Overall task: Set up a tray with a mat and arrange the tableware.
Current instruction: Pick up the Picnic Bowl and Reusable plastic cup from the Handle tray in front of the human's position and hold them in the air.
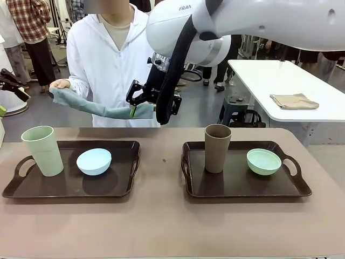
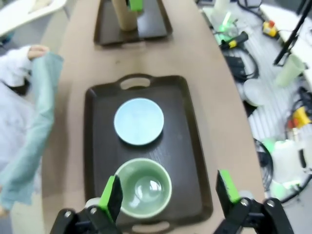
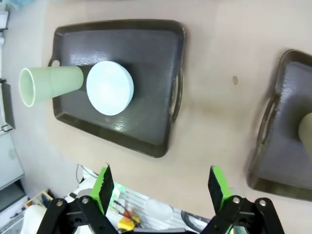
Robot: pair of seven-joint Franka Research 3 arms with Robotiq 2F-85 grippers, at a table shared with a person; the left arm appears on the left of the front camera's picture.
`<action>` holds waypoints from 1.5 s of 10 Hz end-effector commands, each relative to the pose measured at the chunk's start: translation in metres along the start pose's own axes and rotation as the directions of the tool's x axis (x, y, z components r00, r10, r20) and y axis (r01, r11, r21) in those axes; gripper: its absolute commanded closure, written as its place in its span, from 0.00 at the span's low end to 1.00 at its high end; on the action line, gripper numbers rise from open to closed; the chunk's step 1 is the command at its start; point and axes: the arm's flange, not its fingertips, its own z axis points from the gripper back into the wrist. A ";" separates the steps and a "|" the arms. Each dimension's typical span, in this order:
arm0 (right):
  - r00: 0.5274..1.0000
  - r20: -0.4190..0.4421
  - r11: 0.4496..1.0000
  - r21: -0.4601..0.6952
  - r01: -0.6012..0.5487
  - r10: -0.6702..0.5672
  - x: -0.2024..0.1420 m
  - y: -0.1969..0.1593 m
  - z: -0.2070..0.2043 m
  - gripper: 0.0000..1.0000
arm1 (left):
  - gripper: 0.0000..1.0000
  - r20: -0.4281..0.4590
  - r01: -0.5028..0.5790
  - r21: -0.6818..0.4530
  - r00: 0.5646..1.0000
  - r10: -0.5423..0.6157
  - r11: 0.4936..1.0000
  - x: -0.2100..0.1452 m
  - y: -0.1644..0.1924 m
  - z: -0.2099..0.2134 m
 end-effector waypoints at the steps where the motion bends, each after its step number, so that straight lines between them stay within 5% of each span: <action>1: 1.000 0.021 1.000 0.014 0.016 -0.016 -0.004 -0.008 0.008 0.00 | 0.00 -0.008 -0.007 -0.012 1.000 0.007 1.000 -0.018 -0.002 0.009; 7: 1.000 0.016 1.000 0.003 0.010 -0.010 0.003 -0.004 0.009 0.00 | 0.00 0.000 -0.026 0.003 1.000 0.026 1.000 -0.020 -0.002 0.005; 9: 1.000 0.028 0.994 -0.114 0.004 -0.001 0.012 0.020 -0.016 0.00 | 0.00 0.026 0.029 0.105 0.999 -0.032 0.994 -0.077 -0.006 0.014; 11: 0.999 0.027 0.982 -0.185 -0.026 0.031 0.018 0.044 -0.042 0.00 | 0.00 0.055 0.007 0.091 0.998 -0.012 0.996 -0.118 -0.007 0.002; 15: 0.998 -0.003 0.978 -0.199 -0.059 0.059 0.041 0.079 -0.096 0.00 | 0.00 0.216 -0.016 0.106 0.976 -0.007 0.994 -0.161 0.005 -0.028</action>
